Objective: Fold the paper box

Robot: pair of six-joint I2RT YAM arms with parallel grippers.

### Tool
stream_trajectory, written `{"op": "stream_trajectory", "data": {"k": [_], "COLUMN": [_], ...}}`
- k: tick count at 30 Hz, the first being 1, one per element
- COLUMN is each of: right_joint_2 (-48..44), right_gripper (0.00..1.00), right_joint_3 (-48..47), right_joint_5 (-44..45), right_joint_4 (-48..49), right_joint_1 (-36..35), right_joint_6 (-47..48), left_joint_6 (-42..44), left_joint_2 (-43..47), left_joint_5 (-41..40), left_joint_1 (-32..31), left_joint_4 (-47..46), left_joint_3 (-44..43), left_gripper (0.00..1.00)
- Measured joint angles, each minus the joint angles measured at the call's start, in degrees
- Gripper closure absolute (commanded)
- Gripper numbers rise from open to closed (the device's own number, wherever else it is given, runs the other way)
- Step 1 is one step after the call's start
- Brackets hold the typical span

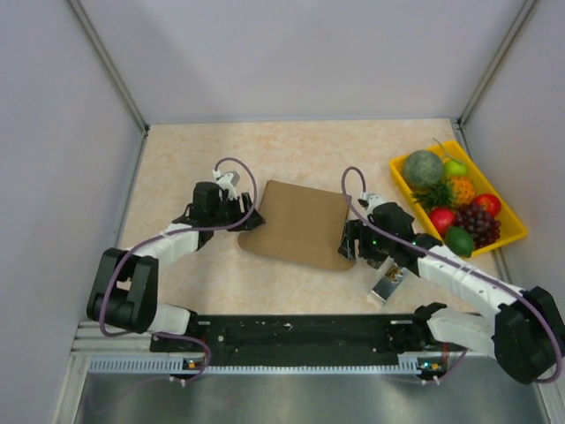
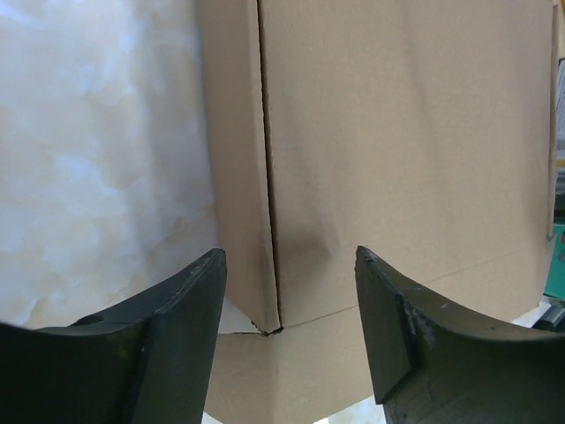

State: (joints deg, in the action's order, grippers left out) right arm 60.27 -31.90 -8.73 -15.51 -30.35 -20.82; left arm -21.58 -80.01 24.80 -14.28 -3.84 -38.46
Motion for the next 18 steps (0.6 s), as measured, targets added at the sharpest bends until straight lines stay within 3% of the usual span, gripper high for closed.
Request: {"op": "stream_trajectory", "data": {"k": [1,4,8,12,14,18], "right_joint_2": [1.7,6.9,11.2,14.5,15.2,15.6], "right_gripper": [0.45,0.58,0.63,0.63,0.61,0.41], "right_joint_3": [0.0,-0.4,-3.7,-7.1,-7.7,-9.0], "right_joint_5": [0.2,-0.5,-0.6,1.5,1.7,3.5], "right_joint_4": [0.8,3.1,3.6,3.1,3.1,2.0], "right_joint_1": [0.0,-0.2,-2.4,-4.9,-4.9,-5.5], "right_joint_6": [-0.3,-1.6,-2.4,-2.8,-2.3,0.1], "left_joint_6": [-0.3,-1.1,-1.7,-2.9,-3.6,-4.3], "left_joint_2": [-0.5,-1.1,-1.1,0.2,1.4,4.6], "left_joint_5": [0.5,1.5,-0.3,-3.7,-5.4,-6.6], "left_joint_1": [0.0,-0.2,-0.8,-2.6,-3.1,-3.6], "left_joint_4": [-1.0,-2.2,-5.3,-8.3,-9.2,-7.5], "left_joint_3": [0.5,1.6,2.4,4.5,5.7,6.8], "left_gripper": [0.44,0.53,0.60,0.61,0.57,0.27]}}
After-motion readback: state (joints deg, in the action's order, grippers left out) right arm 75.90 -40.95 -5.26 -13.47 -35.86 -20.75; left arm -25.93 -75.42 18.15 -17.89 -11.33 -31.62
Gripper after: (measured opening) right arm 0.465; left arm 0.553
